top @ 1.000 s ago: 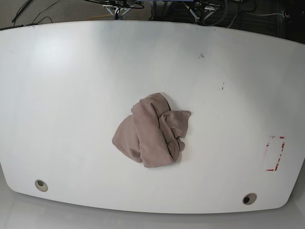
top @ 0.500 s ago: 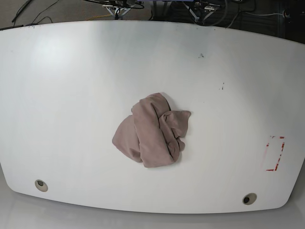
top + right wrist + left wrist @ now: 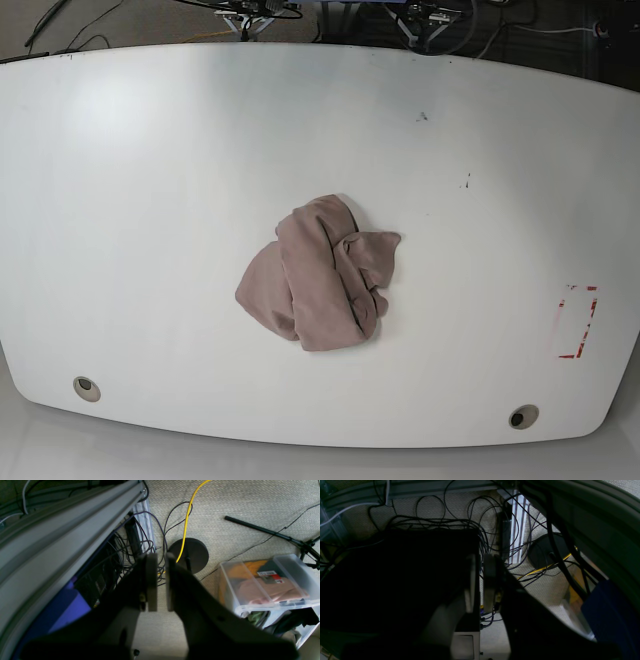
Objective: Layout the t-shirt on the table in an organized manner, then fold the t-shirt properly
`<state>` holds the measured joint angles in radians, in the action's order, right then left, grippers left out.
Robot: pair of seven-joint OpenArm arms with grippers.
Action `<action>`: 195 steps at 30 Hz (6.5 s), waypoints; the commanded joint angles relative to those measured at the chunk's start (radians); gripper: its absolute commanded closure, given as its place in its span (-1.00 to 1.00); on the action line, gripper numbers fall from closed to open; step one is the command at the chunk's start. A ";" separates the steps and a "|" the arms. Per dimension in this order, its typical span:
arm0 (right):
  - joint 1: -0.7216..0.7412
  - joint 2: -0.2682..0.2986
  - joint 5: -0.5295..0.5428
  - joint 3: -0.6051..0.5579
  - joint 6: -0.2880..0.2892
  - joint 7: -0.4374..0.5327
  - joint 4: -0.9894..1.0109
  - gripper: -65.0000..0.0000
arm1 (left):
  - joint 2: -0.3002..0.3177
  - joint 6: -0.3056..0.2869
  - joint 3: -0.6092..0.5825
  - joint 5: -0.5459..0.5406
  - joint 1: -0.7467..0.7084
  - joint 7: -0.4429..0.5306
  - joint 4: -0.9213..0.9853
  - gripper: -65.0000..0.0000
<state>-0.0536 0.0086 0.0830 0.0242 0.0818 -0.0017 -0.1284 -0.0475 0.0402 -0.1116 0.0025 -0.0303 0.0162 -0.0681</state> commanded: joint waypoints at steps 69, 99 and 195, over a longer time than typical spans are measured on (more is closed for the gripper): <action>-0.388 0.000 -0.007 0.006 -0.004 0.139 -0.451 0.85 | 0.082 -0.035 0.002 0.003 -0.374 0.089 -0.519 0.18; -0.805 0.003 -0.007 0.006 -0.004 0.088 -1.035 0.85 | 0.108 -0.130 0.137 -0.040 -0.811 0.083 -1.114 0.18; -0.856 0.066 -0.001 0.035 -0.004 0.033 -1.869 0.85 | 0.097 -0.317 0.547 -0.039 -0.669 0.081 -1.777 0.18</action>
<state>-0.9119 0.0727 0.0765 0.0601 0.0704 0.0143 -1.9762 0.0437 -0.2817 0.4301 -0.0303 -0.6998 0.0731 -1.8317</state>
